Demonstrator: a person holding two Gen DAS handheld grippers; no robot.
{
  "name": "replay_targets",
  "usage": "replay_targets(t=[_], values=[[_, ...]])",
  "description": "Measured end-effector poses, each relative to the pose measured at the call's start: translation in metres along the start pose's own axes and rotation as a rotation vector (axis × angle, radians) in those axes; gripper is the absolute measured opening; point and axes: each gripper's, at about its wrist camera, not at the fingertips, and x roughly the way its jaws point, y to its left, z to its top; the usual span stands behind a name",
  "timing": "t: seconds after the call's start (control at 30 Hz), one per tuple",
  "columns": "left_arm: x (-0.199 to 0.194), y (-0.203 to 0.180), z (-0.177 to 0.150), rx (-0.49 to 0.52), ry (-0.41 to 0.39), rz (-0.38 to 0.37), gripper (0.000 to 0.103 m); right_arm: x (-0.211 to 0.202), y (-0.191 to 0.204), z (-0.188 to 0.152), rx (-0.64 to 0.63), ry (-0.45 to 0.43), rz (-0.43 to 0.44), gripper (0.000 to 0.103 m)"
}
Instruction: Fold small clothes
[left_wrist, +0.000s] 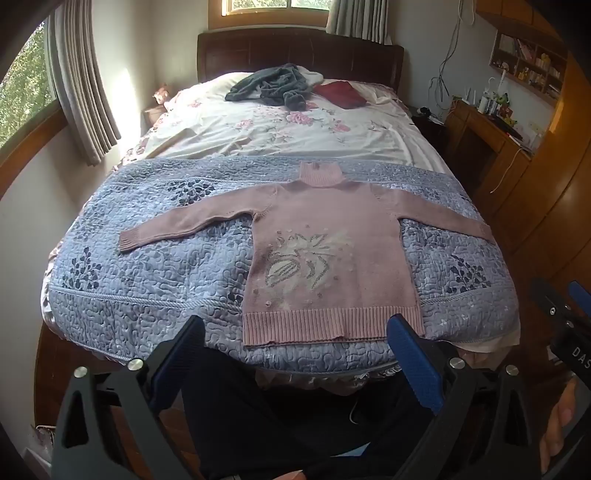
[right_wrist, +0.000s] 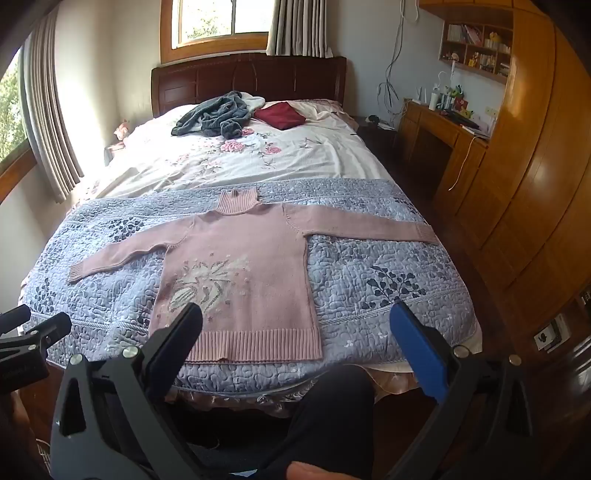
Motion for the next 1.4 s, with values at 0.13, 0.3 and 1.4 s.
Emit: replay_targets(t=[0.13,0.3,1.4], values=[[0.0,0.0,0.0,0.0,0.004,0.004,0.099,0.001,0.002,0.001,-0.007,-0.002,-0.004,0.101],[0.0,0.0,0.0,0.0,0.002,0.001,0.099,0.0,0.002,-0.001,-0.004,0.001,-0.003,0.101],[-0.011,0.005,0.0,-0.001,-0.032,0.024,0.099,0.0,0.001,-0.003,0.001,-0.012,0.014,0.1]])
